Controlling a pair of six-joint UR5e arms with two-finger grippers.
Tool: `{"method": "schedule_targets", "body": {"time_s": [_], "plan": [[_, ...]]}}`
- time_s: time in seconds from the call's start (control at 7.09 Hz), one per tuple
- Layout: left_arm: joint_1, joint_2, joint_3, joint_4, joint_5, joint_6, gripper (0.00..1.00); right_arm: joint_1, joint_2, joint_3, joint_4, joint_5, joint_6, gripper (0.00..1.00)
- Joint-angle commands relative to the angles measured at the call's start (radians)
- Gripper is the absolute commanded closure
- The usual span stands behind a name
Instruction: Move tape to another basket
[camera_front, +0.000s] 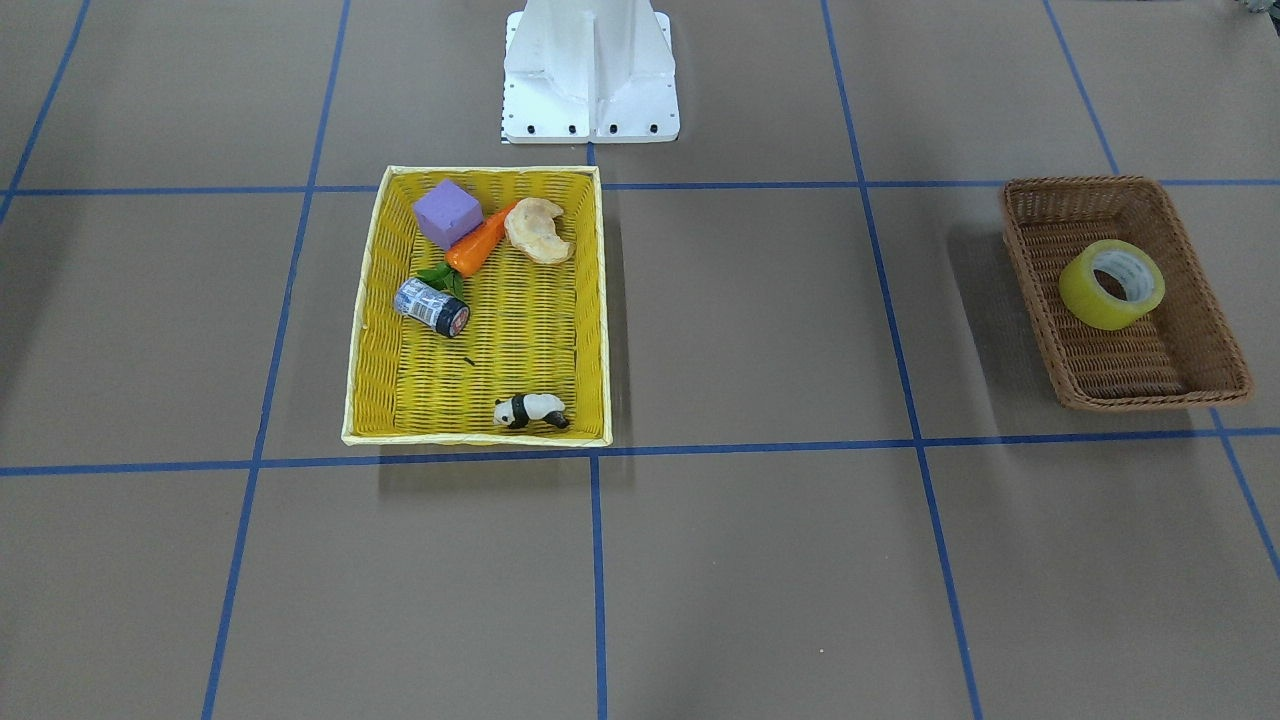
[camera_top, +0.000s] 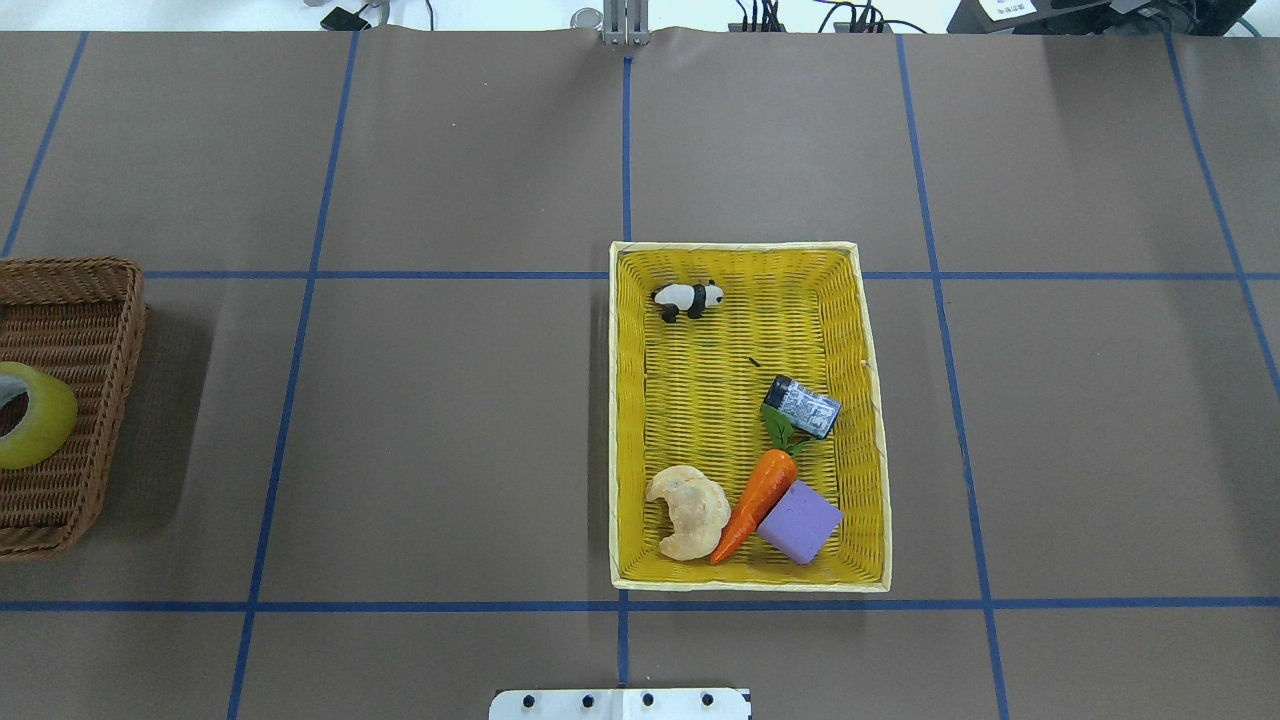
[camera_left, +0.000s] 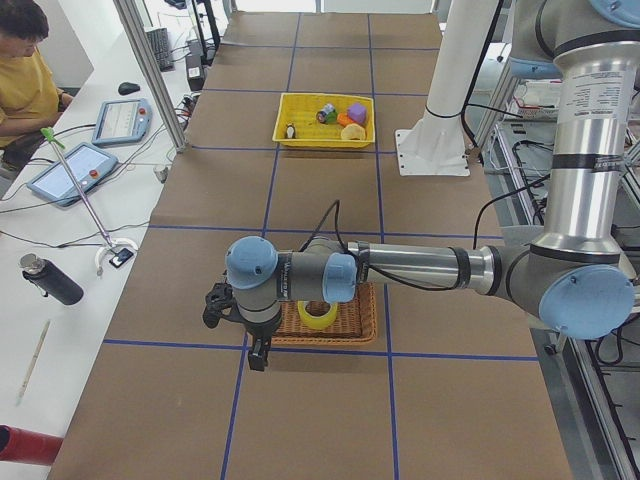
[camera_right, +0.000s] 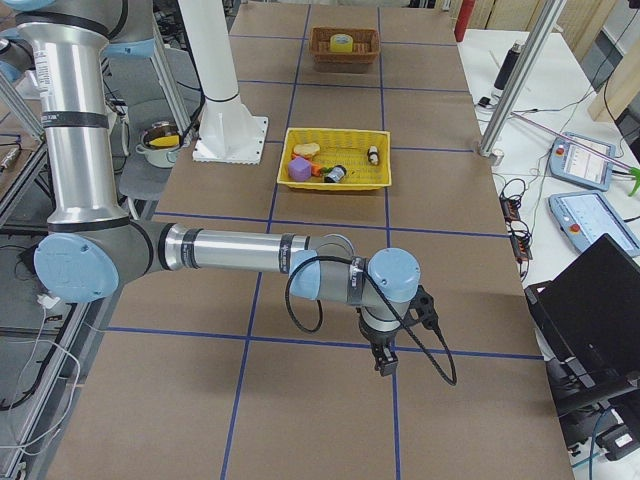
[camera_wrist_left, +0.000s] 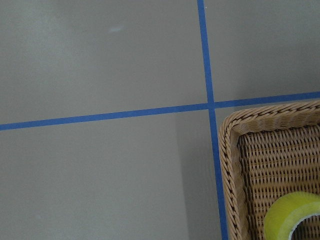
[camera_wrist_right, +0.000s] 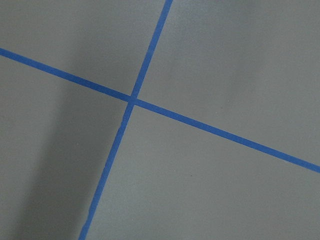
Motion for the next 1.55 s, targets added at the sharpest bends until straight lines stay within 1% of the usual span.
{"method": "schedule_targets", "body": {"time_s": [0.0, 0.56, 1.41], "plan": [[0.000, 0.002, 0.001, 0.002, -0.001, -0.001, 0.01, -0.001, 0.000, 0.001, 0.000, 0.009, 0.001, 0.00], [0.002, 0.035, 0.000, -0.015, -0.002, 0.000, 0.00, -0.001, -0.002, -0.001, 0.000, 0.010, 0.002, 0.00], [0.002, 0.037, 0.000, -0.015, -0.002, 0.000, 0.00, -0.001, -0.003, 0.001, 0.000, 0.026, 0.001, 0.00]]}}
